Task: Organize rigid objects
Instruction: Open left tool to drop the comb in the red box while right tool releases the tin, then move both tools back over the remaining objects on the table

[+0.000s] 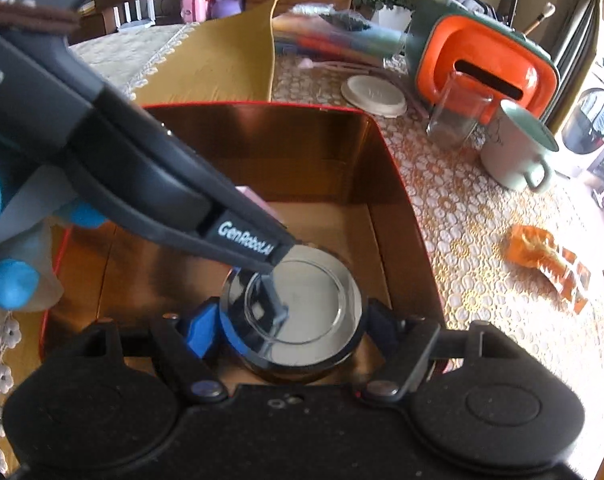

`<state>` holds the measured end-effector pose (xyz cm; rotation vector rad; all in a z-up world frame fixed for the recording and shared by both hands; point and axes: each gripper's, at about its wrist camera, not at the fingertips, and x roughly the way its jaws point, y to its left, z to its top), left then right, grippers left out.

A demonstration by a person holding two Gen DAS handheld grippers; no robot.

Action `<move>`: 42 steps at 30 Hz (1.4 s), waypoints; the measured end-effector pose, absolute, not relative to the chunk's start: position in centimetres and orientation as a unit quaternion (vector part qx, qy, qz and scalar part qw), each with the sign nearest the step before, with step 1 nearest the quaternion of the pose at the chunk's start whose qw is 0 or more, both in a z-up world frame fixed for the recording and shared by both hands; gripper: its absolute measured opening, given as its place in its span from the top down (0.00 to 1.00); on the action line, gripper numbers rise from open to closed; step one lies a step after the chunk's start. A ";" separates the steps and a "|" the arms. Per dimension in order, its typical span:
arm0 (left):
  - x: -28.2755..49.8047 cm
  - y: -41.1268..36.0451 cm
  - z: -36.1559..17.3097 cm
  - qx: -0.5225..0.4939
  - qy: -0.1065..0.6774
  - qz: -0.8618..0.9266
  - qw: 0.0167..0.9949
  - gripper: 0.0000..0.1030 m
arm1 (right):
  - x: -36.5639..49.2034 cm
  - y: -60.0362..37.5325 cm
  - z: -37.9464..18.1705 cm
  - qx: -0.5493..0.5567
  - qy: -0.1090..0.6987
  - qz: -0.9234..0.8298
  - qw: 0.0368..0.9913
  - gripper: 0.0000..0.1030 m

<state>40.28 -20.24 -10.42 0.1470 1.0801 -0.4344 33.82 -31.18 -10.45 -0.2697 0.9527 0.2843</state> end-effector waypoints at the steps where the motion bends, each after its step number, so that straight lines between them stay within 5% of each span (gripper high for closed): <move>1: 40.3 -20.2 -10.4 0.066 0.509 -0.205 0.833 0.61 | 34.0 -31.2 -10.4 -0.125 0.458 0.135 0.870 0.27; 7: 39.7 -19.8 -10.2 0.068 0.500 -0.205 0.839 0.58 | 34.1 -31.3 -10.5 -0.110 0.462 0.133 0.870 0.27; 12: 38.1 -18.9 -8.3 0.065 0.478 -0.210 0.851 0.43 | 33.3 -31.7 -9.5 -0.084 0.456 0.128 0.877 0.26; 39: 22.0 -8.1 3.8 0.027 0.354 -0.187 0.916 0.42 | 20.9 -29.2 0.4 0.000 0.339 0.152 0.929 0.07; 42: 20.1 -6.4 4.4 0.019 0.346 -0.182 0.920 0.31 | 19.5 -28.1 0.8 -0.001 0.329 0.162 0.930 0.04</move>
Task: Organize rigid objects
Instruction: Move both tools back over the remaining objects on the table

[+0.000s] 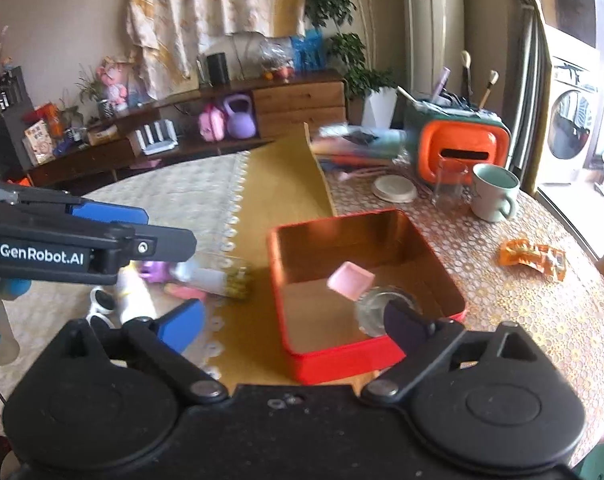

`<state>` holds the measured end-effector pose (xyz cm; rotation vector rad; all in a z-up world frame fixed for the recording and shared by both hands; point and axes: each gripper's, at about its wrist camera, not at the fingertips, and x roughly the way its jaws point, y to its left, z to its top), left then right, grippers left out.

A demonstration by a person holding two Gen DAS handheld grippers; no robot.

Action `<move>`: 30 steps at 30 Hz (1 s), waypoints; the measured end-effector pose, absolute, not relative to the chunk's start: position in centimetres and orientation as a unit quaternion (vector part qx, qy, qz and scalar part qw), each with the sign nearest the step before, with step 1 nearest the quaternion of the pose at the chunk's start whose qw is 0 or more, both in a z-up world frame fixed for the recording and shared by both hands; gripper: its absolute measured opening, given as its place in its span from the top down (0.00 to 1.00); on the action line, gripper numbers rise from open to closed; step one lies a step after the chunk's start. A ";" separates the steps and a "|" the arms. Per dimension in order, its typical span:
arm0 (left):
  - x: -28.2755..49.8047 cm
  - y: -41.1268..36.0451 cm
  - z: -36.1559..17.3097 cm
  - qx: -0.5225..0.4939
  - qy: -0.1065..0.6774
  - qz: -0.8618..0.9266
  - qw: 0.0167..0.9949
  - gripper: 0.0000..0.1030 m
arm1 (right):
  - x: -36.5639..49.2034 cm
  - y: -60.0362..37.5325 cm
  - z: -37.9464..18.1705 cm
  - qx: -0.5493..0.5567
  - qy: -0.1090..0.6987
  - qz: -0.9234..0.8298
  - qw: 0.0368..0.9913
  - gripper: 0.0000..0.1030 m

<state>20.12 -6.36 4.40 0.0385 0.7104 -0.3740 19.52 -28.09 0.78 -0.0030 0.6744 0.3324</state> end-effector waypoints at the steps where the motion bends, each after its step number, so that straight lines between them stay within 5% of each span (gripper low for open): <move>1: 19.4 -5.6 4.6 0.014 0.341 -0.179 0.923 0.29 | 19.0 -27.7 0.9 -0.002 0.327 0.165 0.930 0.03; 7: 16.3 -2.5 4.6 0.028 0.325 -0.151 0.933 0.20 | 16.9 -25.3 0.9 -0.009 0.317 0.189 0.929 0.00; 30: 11.2 8.3 -4.1 0.018 0.358 -0.051 0.932 0.19 | 16.4 -19.0 -3.4 -0.028 0.344 0.249 0.905 0.00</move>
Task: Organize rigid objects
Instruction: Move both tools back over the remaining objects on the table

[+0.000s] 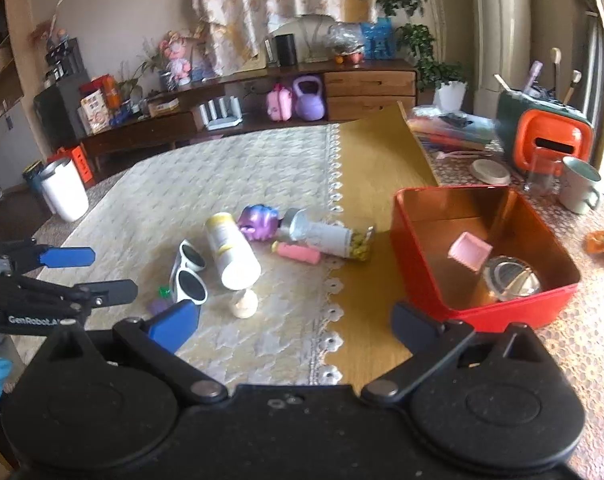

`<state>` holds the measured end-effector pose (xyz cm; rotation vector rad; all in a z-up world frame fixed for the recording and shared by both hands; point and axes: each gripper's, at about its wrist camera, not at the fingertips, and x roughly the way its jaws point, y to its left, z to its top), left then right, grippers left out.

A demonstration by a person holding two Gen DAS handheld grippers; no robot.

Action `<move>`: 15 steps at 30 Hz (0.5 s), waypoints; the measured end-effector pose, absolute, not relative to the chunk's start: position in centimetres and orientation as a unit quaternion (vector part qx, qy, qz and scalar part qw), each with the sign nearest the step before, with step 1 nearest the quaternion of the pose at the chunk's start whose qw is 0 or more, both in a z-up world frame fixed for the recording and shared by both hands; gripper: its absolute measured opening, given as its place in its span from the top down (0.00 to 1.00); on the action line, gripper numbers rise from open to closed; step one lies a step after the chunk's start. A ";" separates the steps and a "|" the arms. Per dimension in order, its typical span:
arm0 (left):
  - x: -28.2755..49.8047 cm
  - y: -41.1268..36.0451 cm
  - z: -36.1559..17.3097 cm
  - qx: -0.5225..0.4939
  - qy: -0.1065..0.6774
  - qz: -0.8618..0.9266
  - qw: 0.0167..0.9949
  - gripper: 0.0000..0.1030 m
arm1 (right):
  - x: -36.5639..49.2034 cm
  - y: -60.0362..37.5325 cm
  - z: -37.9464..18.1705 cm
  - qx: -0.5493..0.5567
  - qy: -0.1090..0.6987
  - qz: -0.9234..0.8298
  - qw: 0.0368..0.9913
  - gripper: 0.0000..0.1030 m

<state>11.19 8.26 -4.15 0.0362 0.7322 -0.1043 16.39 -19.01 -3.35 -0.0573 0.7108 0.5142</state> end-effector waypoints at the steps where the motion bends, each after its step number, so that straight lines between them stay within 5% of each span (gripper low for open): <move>1: 11.3 8.3 -4.5 0.018 0.361 -0.054 0.931 0.19 | 16.5 -18.6 -3.6 -0.033 0.346 0.252 0.903 0.00; 15: 13.0 9.3 -9.8 0.028 0.388 -0.055 0.919 0.19 | 20.4 -13.9 -7.9 -0.073 0.380 0.279 0.879 0.06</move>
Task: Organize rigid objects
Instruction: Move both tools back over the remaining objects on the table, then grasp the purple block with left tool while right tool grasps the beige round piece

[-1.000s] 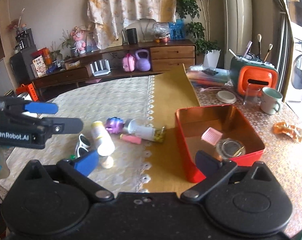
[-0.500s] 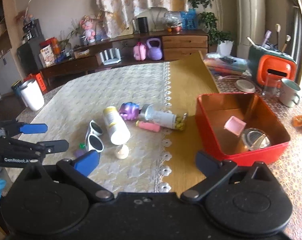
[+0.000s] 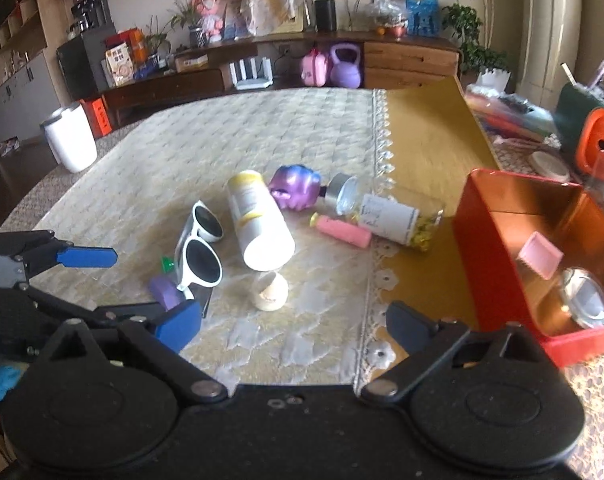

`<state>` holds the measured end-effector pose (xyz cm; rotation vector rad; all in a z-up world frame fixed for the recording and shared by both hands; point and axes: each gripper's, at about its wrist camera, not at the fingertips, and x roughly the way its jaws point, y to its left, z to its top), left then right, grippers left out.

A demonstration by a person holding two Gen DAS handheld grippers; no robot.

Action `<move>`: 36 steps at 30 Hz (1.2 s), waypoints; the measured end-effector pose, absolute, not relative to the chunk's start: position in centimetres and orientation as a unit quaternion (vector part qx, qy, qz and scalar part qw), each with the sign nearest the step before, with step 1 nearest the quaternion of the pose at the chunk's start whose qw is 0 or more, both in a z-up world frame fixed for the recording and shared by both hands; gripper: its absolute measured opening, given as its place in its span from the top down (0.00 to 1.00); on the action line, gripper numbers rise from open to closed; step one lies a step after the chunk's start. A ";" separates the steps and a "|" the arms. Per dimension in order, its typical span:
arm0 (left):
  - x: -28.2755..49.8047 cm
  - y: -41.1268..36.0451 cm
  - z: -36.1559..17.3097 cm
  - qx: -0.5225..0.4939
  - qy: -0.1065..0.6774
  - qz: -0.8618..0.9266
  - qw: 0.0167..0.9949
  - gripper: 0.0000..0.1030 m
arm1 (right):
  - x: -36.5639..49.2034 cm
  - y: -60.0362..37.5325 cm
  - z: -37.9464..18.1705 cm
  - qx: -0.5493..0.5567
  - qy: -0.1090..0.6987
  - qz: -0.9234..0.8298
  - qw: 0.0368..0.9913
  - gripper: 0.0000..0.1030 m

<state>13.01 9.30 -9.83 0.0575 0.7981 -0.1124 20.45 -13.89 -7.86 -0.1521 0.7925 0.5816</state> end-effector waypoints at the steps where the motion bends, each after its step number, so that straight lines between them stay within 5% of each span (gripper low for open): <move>1: 13.1 9.3 -10.1 0.030 0.389 -0.054 0.919 0.19 | 20.7 -13.6 -8.2 -0.076 0.383 0.279 0.877 0.09; 8: 13.7 9.0 -11.5 0.042 0.385 -0.057 0.920 0.19 | 22.0 -11.9 -10.4 -0.111 0.395 0.281 0.868 0.25; 13: 13.9 8.9 -11.9 0.050 0.383 -0.066 0.920 0.36 | 22.7 -11.0 -11.1 -0.119 0.403 0.289 0.860 0.29; 26: 14.0 9.0 -11.9 0.046 0.378 -0.072 0.922 0.51 | 23.5 -9.5 -11.8 -0.135 0.407 0.299 0.852 0.44; 36: 13.9 8.9 -11.8 0.052 0.377 -0.069 0.922 0.66 | 23.1 -8.4 -11.7 -0.160 0.395 0.305 0.852 0.71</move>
